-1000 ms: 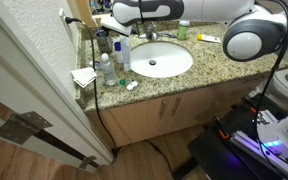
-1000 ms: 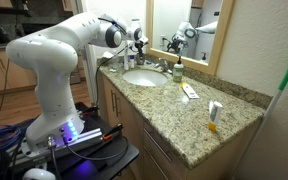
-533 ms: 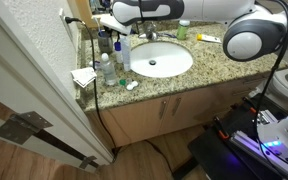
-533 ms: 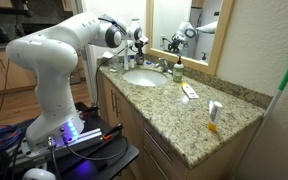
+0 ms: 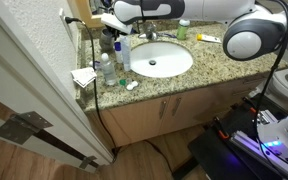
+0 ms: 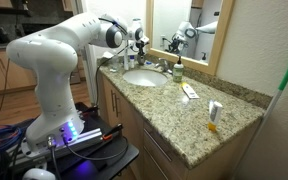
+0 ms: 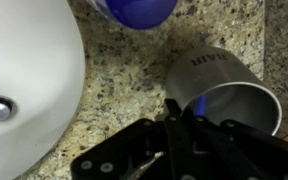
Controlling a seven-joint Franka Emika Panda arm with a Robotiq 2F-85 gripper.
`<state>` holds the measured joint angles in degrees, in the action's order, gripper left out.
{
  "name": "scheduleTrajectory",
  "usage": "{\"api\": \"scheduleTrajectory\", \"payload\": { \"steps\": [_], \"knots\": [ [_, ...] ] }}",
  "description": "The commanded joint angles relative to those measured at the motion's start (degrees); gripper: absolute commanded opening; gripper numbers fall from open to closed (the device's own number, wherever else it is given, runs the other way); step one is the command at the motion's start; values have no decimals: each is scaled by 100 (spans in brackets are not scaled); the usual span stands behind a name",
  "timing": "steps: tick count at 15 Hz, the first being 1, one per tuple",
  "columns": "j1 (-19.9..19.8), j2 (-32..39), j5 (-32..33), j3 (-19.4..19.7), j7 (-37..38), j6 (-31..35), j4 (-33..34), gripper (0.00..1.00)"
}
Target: Move the cup from the left to the right side of the counter
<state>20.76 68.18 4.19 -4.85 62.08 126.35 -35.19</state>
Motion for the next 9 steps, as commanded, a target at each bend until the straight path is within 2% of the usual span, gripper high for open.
{"api": "scheduleTrajectory", "payload": {
  "steps": [1,4,9],
  "knots": [
    [-84,-112,-84,-78,-75,-195,102,2],
    [-49,-473,59,43,-91,-860,75,2],
    [86,-1463,617,410,-100,-3171,-69,2]
  ]
}}
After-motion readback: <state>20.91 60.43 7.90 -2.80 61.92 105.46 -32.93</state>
